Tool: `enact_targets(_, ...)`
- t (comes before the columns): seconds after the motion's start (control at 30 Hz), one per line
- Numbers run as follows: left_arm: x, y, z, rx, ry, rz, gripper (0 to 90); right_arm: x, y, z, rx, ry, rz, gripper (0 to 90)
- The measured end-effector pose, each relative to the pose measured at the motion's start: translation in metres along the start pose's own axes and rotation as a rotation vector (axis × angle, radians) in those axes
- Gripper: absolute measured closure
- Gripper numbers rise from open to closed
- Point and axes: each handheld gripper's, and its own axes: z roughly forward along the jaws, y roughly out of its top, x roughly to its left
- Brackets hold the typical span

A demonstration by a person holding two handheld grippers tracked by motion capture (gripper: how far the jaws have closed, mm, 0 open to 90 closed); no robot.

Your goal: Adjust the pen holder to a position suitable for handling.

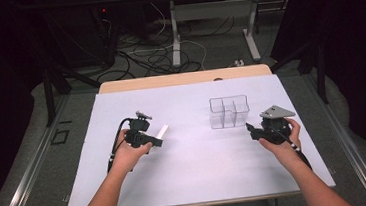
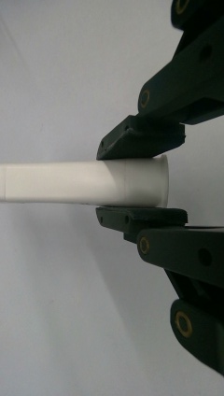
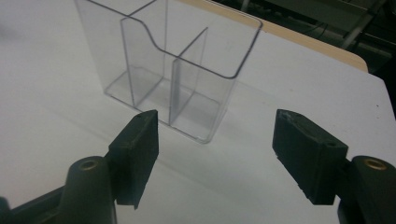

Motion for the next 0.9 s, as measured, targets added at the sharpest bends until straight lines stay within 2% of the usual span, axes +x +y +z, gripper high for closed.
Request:
enact_targets(0.07, -0.002, 0.000, -0.001, -0.002, -0.006, 0.004, 67.1, 0.002, 0.001, 0.000, 0.004, 0.012, -0.009, 31.6)
enact_targets(0.1, -0.007, -0.002, -0.005, -0.002, -0.025, 0.024, 67.1, 0.008, 0.002, 0.001, 0.008, 0.030, -0.026, 31.6)
enact_targets(0.13, -0.011, -0.003, -0.006, -0.004, -0.034, 0.018, 67.1, 0.010, 0.003, 0.001, 0.020, 0.036, -0.048, 31.6)
enact_targets(0.23, -0.018, -0.005, -0.008, -0.012, -0.061, 0.036, 67.0, 0.019, 0.005, 0.002, 0.028, 0.040, -0.109, 31.7)
enact_targets(0.37, -0.025, -0.007, -0.009, -0.015, -0.099, 0.047, 67.1, 0.031, 0.008, 0.002, 0.023, 0.064, -0.167, 31.7)
enact_targets(0.5, -0.029, -0.008, -0.008, -0.005, -0.115, 0.064, 67.0, 0.042, 0.010, 0.002, 0.017, 0.078, -0.254, 31.7)
enact_targets(0.53, -0.031, -0.009, -0.007, -0.003, -0.133, 0.073, 67.1, 0.044, 0.010, 0.002, 0.023, 0.087, -0.271, 31.9)
enact_targets(0.63, -0.034, -0.010, -0.004, 0.001, -0.155, 0.063, 67.0, 0.049, 0.011, 0.005, 0.018, 0.116, -0.326, 33.1)
enact_targets(0.73, -0.035, -0.012, 0.000, 0.013, -0.173, 0.083, 67.0, 0.054, 0.010, 0.007, 0.023, 0.134, -0.364, 33.4)
enact_targets(0.77, -0.037, -0.012, 0.002, 0.018, -0.178, 0.071, 67.0, 0.056, 0.010, 0.008, 0.023, 0.135, -0.376, 33.5)
enact_targets(0.9, -0.040, -0.015, 0.007, 0.034, -0.176, 0.073, 67.0, 0.064, 0.007, 0.009, 0.023, 0.155, -0.445, 34.8)
